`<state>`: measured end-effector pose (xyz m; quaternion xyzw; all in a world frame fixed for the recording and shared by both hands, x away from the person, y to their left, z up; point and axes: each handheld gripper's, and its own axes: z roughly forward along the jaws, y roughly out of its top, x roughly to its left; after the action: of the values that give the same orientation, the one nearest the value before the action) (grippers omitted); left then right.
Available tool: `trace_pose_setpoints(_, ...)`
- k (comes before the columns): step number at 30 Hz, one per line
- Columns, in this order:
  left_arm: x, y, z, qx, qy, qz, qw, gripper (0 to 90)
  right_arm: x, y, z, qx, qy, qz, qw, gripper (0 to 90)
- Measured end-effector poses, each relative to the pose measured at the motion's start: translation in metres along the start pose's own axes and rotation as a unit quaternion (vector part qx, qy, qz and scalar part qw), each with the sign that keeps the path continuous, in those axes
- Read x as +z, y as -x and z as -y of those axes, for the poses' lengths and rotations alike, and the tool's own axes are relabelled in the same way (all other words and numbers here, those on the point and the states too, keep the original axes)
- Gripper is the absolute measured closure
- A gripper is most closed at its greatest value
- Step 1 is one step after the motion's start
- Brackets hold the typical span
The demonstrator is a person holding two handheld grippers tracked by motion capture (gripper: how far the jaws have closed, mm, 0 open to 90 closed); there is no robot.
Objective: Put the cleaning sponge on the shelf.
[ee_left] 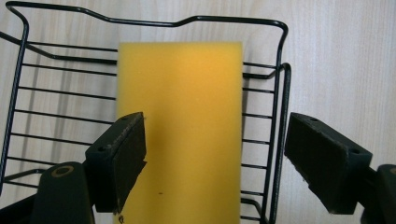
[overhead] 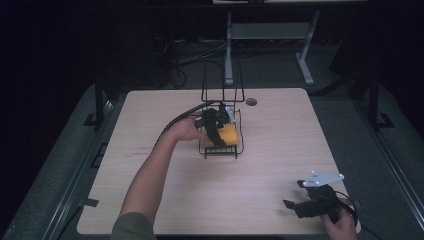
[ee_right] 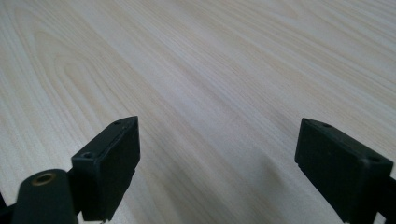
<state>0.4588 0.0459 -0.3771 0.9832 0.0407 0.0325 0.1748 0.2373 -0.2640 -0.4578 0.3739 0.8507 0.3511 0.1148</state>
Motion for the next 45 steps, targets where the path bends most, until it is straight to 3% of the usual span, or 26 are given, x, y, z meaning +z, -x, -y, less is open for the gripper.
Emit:
trace_pose_setpoints(5,-0.006,0.007,-0.002,0.018,-0.004,-0.008,0.9998,20.3,-0.002,0.001,0.000,0.004,0.006,0.001,1.0000,13.8)
trace_pose_setpoints(10,-0.008,0.012,0.003,0.009,0.008,-0.011,0.9999,21.3,0.000,-0.001,-0.002,-0.002,0.003,0.000,1.0000,13.8)
trace_pose_setpoints(22,-0.008,0.029,-0.003,0.031,0.014,-0.009,0.9994,21.3,0.000,-0.001,-0.002,-0.002,0.003,0.000,1.0000,13.8)
trace_pose_setpoints(25,-0.009,0.030,-0.002,0.029,0.024,-0.008,0.9993,21.6,-0.001,0.000,-0.002,0.000,0.003,0.000,1.0000,13.8)
trace_pose_setpoints(45,-0.015,0.051,0.006,0.038,0.032,-0.013,0.9987,21.5,0.001,-0.001,-0.003,-0.005,0.001,-0.003,1.0000,13.8)
